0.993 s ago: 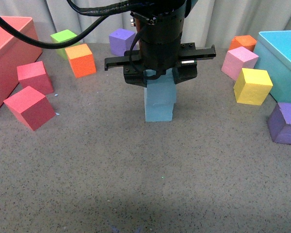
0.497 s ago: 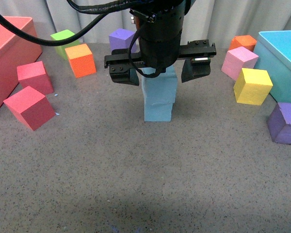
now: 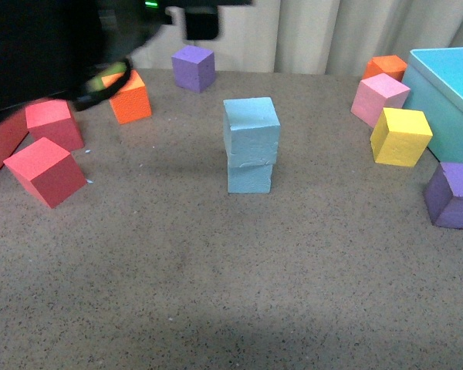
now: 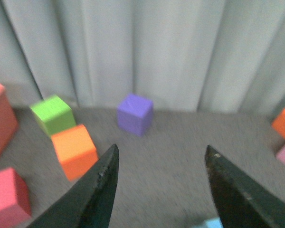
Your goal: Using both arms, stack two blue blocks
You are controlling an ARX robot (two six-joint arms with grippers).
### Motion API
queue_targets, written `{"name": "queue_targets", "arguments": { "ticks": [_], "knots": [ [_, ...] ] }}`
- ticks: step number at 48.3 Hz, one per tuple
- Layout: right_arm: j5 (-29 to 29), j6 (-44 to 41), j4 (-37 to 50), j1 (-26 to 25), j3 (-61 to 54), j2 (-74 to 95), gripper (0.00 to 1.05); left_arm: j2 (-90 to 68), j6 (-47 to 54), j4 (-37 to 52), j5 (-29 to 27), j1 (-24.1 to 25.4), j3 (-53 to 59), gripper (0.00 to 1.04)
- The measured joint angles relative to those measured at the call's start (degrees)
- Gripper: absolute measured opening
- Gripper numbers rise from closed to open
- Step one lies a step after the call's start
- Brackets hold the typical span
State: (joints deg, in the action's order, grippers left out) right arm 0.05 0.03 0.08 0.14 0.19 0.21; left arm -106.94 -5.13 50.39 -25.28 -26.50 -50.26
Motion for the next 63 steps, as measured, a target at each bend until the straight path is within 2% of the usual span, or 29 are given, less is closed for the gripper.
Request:
{"name": "queue_targets", "arguments": {
  "ticks": [2, 5, 13, 26, 41, 52, 56, 63],
  "knots": [
    [0.0, 0.0, 0.0, 0.0, 0.0, 0.0, 0.95, 3.0, 1.4, 6.6, 1.2, 1.7, 5.7, 0.47],
    [0.0, 0.0, 0.0, 0.0, 0.0, 0.0, 0.95, 6.9, 2.4, 11.0, 2.3, 3.7, 10.9, 0.38],
    [-0.1, 0.0, 0.0, 0.0, 0.0, 0.0, 0.95, 15.0, 3.8, 16.9, 8.0, 9.0, 26.4, 0.03],
    [-0.2, 0.0, 0.0, 0.0, 0.0, 0.0, 0.95, 30.1, 4.5, 14.3, 14.5, 15.6, 38.8, 0.04],
    [-0.1, 0.0, 0.0, 0.0, 0.0, 0.0, 0.95, 41.6, 4.7, 8.2, 18.3, 19.0, 44.3, 0.04],
    [-0.2, 0.0, 0.0, 0.0, 0.0, 0.0, 0.95, 50.7, 4.7, 1.8, 20.0, 21.2, 47.1, 0.04],
    [-0.1, 0.0, 0.0, 0.0, 0.0, 0.0, 0.95, 55.8, 4.7, -2.3, 24.5, 24.7, 48.1, 0.04],
    [-0.1, 0.0, 0.0, 0.0, 0.0, 0.0, 0.95, 64.1, 4.7, -9.2, 25.1, 26.3, 49.1, 0.04]
  ]
}}
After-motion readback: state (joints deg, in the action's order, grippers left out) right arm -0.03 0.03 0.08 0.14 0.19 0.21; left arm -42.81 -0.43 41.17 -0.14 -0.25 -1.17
